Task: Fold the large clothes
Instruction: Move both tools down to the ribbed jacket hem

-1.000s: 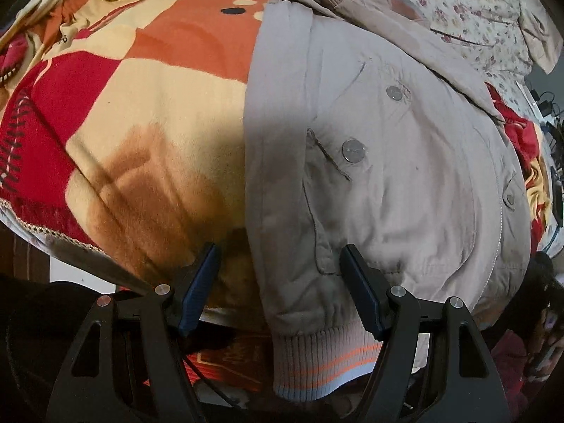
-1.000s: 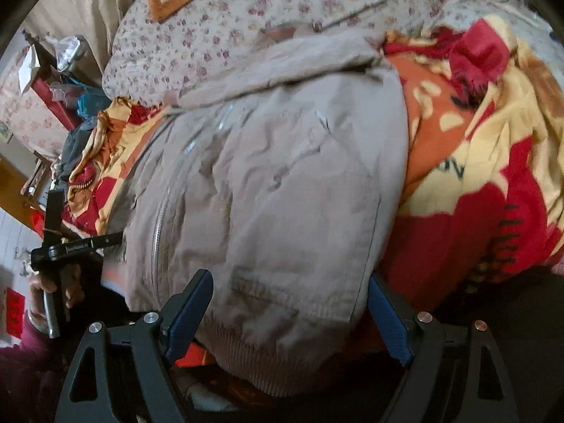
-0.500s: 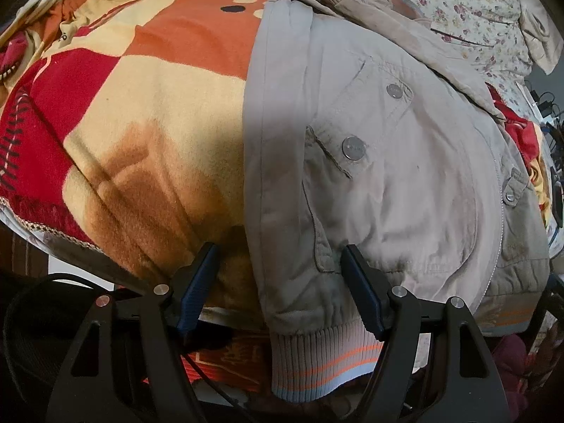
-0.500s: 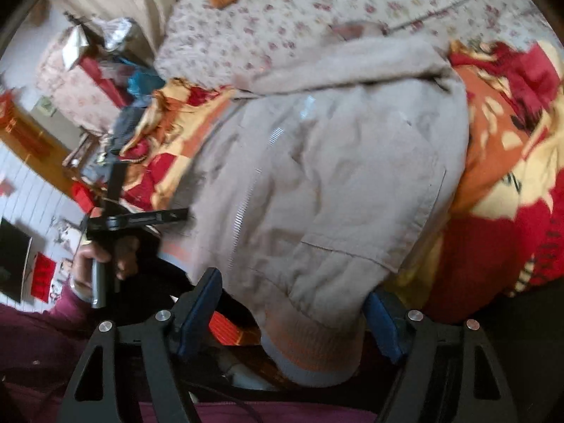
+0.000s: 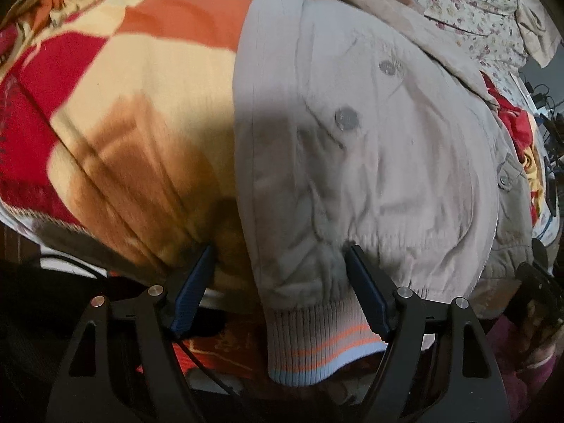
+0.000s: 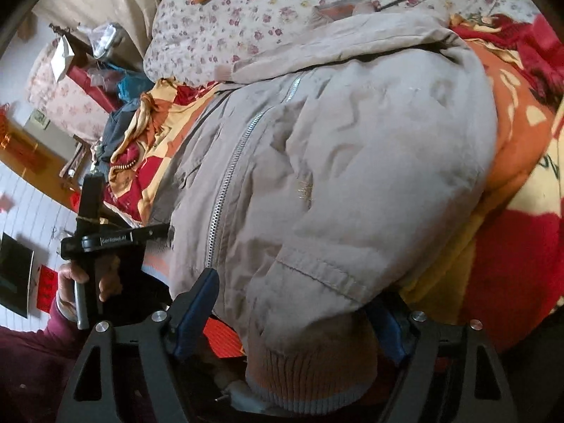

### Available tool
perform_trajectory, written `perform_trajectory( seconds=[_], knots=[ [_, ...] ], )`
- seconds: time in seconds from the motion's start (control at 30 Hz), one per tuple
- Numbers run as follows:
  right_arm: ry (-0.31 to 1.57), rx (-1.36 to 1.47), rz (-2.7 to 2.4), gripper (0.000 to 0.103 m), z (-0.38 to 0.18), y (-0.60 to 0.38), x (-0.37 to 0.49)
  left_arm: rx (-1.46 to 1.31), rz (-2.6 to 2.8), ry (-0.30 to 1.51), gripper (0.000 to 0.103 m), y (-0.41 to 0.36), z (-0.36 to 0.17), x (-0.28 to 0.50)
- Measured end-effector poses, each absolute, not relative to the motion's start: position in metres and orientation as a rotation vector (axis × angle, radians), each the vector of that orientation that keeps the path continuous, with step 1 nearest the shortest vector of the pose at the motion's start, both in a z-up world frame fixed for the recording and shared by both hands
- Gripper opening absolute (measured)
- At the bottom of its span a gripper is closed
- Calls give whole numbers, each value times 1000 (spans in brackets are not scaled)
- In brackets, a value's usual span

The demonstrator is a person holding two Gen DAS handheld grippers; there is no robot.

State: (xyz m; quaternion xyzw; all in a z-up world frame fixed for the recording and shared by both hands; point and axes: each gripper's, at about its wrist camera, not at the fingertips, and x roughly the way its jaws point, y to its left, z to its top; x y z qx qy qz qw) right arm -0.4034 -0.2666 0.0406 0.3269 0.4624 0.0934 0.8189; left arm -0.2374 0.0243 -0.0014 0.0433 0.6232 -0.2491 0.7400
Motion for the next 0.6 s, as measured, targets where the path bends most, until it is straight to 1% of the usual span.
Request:
perform_trajectory(
  seconds=[0.07, 0.13, 0.17, 0.2, 0.23, 0.27, 0.3, 0.33, 0.37, 0.4, 0.5, 0.6],
  knots=[
    [1007, 729, 193, 103, 34, -268, -402, 69, -545, 1397, 77, 25, -7, -236],
    [1029, 746, 169, 103, 29, -268, -400, 57, -542, 1401, 77, 26, -6, -235],
    [1029, 742, 164, 101, 30, -267, -399, 63, -546, 1392, 77, 26, -4, -236],
    [1028, 737, 154, 94, 32, -267, -400, 68, -549, 1384, 74, 27, -3, -238],
    [1030, 725, 142, 89, 34, -266, -401, 72, -552, 1376, 72, 27, -1, -240],
    [1032, 708, 131, 80, 37, -266, -403, 75, -554, 1369, 67, 27, 0, -241],
    [1031, 693, 127, 74, 40, -266, -406, 79, -557, 1362, 63, 27, 1, -242],
    [1029, 684, 129, 71, 44, -266, -407, 84, -559, 1355, 60, 27, 3, -244],
    [1027, 672, 132, 63, 47, -266, -409, 88, -560, 1347, 55, 27, 5, -246],
    [1027, 653, 133, 58, 51, -266, -412, 93, -561, 1341, 50, 25, 6, -247],
    [1024, 581, 147, 51, 62, -262, -417, 136, -565, 1313, 47, 18, 9, -252],
    [1019, 544, 157, 51, 64, -256, -417, 174, -552, 1293, 47, 13, 7, -255]
  ],
)
